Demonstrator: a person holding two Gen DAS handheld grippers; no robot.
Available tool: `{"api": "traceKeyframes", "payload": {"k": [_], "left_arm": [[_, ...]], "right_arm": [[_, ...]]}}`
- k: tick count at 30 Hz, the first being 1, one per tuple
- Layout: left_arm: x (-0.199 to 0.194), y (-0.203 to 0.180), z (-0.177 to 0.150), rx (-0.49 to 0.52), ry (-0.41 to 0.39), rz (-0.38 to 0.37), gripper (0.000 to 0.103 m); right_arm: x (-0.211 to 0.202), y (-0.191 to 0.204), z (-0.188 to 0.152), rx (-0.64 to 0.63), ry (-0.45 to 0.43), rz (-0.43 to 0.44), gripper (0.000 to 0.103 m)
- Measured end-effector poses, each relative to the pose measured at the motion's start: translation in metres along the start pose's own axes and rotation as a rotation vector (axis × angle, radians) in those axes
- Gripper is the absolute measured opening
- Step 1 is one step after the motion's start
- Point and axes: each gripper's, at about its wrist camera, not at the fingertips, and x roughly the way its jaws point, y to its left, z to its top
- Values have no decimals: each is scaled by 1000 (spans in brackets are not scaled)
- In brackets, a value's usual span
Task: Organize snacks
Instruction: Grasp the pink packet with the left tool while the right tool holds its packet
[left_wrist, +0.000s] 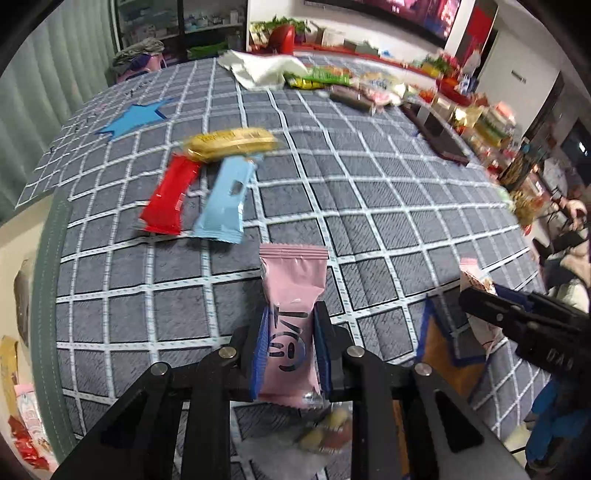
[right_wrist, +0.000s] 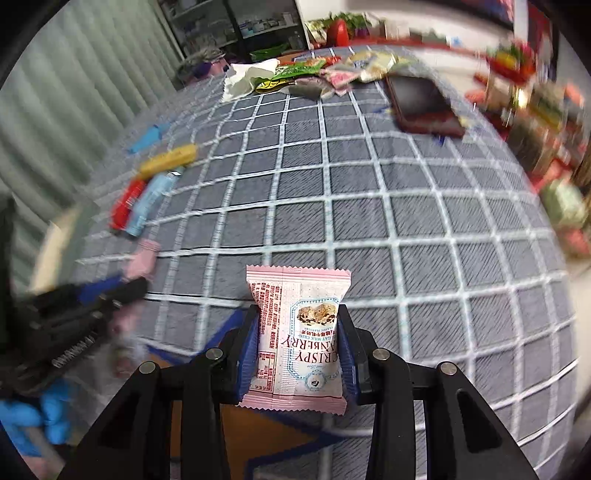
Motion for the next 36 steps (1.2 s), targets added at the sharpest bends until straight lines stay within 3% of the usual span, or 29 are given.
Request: {"api": "traceKeyframes", "payload": {"k": [5,13,16,17,18,20,24,30,34,36], "left_arm": [[-39,29,-5,-58,-97,-64,26],[-86,79,-12,-112,-192,-16,26],[-84,94,-14,-144,-162,-30,26],[-77,95,-12,-153,-134,-25,34],[-68,95,-11,-174,-101,-16,51],[-53,89,-9,-199,-79,-29,71],[-17,71,0,-274,23,-12,72],[12,57,10,-372,81,144,81],[20,44,9,-346,82,219,84],[22,37,9,-300,83,245,80]], "right_arm": [[-15,-1,3,69,-14,87,40],[-12,50,11,-12,0,114,40],[-5,78,18,-54,-2,121,40],[-3,87,20,-69,-4,115,40],[-2,91,21,-73,-4,111,40],[0,95,21,-71,-8,110,40],[-7,87,13,-66,-17,84,40],[-12,59,5,-28,-25,61,41],[-8,48,2,-5,-18,84,41],[-8,45,-1,-3,-16,94,41]]}}
